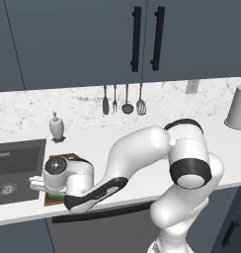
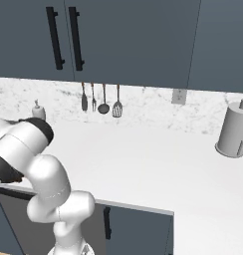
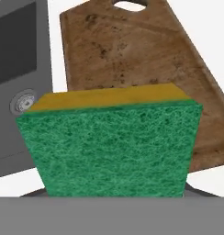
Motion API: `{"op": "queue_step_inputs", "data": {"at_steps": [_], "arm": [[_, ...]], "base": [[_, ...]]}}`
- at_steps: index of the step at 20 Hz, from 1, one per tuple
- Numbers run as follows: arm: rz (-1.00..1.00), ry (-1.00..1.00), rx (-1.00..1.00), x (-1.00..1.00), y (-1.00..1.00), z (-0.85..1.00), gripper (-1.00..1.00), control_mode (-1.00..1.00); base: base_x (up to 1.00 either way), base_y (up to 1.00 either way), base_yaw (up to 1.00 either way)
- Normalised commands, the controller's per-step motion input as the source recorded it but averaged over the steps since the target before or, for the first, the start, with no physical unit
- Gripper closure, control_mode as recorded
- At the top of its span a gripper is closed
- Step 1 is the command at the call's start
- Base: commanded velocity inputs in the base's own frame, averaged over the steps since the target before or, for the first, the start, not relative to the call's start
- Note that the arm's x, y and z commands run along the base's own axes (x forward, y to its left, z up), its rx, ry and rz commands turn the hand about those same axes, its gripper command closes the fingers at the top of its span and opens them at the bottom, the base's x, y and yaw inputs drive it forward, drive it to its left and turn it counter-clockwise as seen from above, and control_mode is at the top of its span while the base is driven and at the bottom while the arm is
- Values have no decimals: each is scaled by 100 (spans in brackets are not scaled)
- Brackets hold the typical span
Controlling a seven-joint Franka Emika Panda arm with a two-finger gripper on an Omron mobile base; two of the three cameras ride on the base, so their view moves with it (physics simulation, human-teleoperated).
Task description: Pick up the sponge from the counter and clean the cutting board by briefly scrubbing or pressing down on the cutting board. Once finished, release the sponge.
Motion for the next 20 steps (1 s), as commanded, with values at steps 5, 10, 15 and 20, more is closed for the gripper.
{"op": "queue_step_inputs", "data": {"at_steps": [5,10,15,20], "arm": [[-12,35,50,3,-7,21,100,-100],[0,25,28,3,-10,-1,100,-100],[0,13,15,4,-16,-1,100,-100],[0,23,7,7,0,5,100,-100]], "base": [[0,0,0],[0,0,0],[0,0,0],[0,0,0]]}}
